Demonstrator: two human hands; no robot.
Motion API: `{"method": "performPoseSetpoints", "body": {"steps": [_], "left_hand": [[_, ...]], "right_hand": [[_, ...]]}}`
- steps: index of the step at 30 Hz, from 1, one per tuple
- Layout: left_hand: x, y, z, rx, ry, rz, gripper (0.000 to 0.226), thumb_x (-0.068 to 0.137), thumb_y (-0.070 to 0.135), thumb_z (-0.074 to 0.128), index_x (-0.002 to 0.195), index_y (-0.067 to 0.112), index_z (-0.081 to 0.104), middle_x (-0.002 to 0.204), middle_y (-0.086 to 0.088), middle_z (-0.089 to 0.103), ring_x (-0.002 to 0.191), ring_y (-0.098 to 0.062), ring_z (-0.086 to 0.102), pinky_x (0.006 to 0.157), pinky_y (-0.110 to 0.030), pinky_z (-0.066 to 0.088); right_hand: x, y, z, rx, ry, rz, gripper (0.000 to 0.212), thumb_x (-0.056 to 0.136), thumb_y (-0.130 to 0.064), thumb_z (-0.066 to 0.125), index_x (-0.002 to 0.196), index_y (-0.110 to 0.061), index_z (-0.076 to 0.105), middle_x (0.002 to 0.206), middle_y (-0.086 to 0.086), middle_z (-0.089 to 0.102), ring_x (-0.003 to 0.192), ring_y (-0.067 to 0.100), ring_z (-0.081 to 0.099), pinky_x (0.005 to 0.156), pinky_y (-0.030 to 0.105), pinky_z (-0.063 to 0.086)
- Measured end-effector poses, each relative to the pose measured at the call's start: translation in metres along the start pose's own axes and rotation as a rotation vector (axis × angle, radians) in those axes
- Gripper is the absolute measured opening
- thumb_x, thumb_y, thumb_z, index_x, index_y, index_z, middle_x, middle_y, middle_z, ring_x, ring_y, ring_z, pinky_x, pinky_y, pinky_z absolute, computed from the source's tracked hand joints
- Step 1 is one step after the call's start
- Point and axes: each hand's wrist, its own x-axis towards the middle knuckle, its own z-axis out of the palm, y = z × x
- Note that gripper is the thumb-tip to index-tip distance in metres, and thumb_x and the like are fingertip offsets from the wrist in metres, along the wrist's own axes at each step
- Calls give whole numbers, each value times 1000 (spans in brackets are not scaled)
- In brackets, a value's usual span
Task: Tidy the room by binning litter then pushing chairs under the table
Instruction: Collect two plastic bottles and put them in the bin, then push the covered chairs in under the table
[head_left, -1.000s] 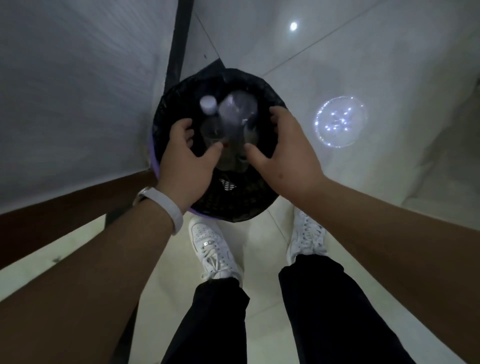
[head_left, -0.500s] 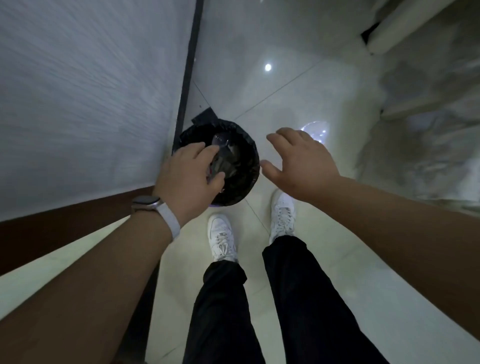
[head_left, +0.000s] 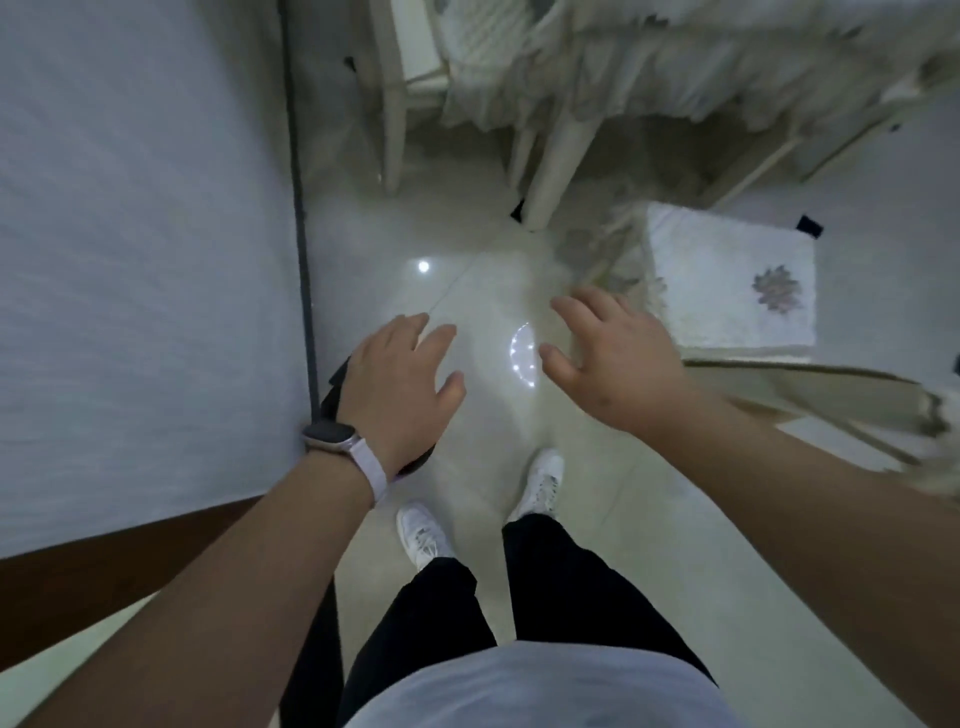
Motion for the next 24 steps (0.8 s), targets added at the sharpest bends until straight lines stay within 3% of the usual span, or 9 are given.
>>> {"method": "performPoseSetpoints", "body": {"steps": [12,17,24], "left_hand": [[8,183,-38,50,69,519,43,87,34,56,122,10,64,122,-14,62,110,-32,60,90,-43,49],[-10,269,-22,89,58,670,46,85,36,55,122,11,65,119,-13,65,105,-30,62,85,-41,50],[-50,405,29,167,-17,751,47,86,37,54,125,13,63,126,-13,62,114,-32,58,93,-46,49]], "right_hand": [[-149,101,-107,-130,152,283,56,86,-55,41,123,-17,59,125,6,59,112,31,56,88,43,45],[-224,150,-126,-122,242,379,57,85,-54,39,120,-16,62,121,5,61,110,29,57,86,40,46],[-348,233,-138,-102,298,458,55,85,-52,44,123,-16,62,126,7,61,116,28,56,94,43,45]]}}
